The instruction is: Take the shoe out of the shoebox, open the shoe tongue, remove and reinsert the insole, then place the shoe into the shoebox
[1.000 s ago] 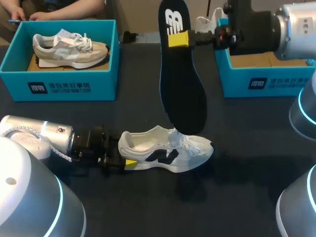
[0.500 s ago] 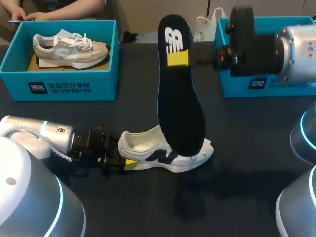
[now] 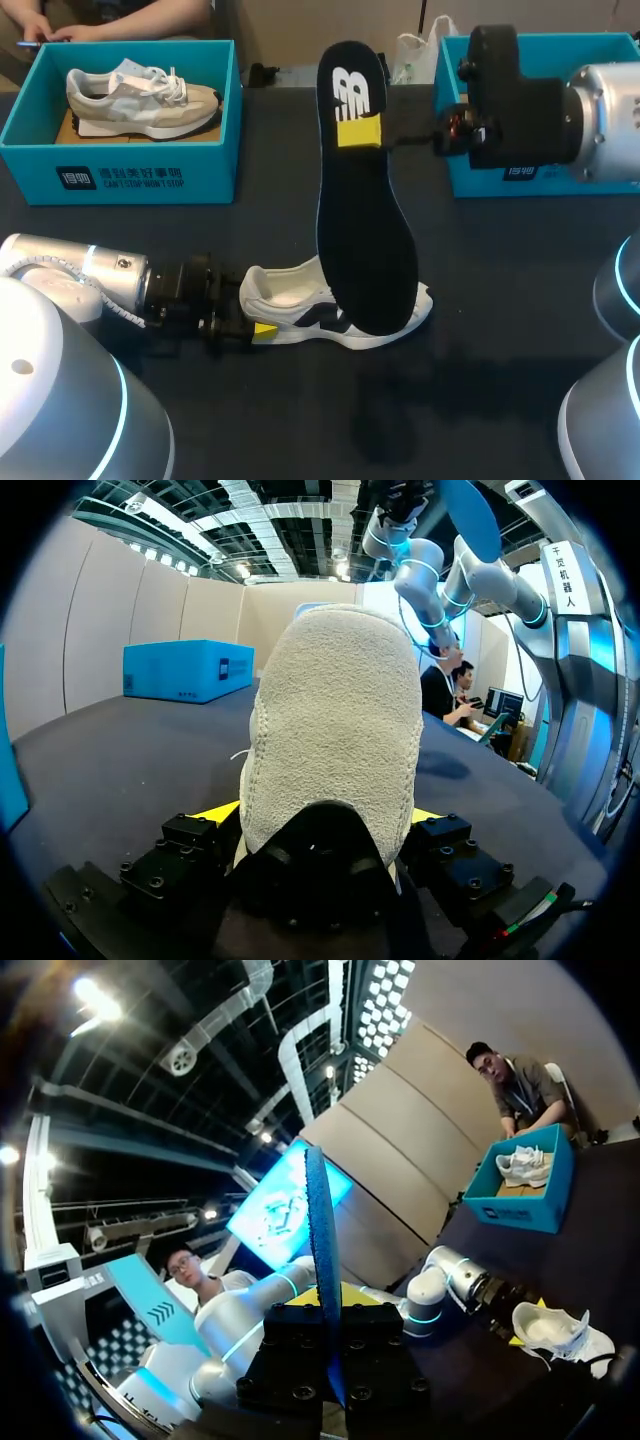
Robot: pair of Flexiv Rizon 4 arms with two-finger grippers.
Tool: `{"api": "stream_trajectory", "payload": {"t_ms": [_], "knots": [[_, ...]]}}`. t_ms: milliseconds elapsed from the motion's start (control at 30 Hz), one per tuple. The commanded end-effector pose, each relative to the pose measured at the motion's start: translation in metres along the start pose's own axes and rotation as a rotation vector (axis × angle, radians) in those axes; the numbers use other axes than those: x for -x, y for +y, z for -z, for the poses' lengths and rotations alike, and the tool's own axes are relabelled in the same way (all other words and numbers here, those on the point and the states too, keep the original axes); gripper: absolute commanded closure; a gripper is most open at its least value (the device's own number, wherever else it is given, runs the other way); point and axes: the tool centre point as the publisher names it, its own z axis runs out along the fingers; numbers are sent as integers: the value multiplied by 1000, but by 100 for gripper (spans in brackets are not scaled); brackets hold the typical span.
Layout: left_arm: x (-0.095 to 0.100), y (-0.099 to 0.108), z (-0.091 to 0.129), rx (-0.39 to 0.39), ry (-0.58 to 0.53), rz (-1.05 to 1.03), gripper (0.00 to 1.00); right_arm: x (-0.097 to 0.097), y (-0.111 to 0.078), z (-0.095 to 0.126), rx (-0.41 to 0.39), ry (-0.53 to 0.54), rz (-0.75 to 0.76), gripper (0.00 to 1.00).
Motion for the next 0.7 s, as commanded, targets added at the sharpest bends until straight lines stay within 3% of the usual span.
{"api": "stream_trajectory", "payload": {"t_ms": [33,700], "knots": [[0,0,0,3,1,1,100,-11,-4,3,8,-17,0,100],[0,0,0,3,1,1,100,18,17,9,1,-8,15,100]]}}
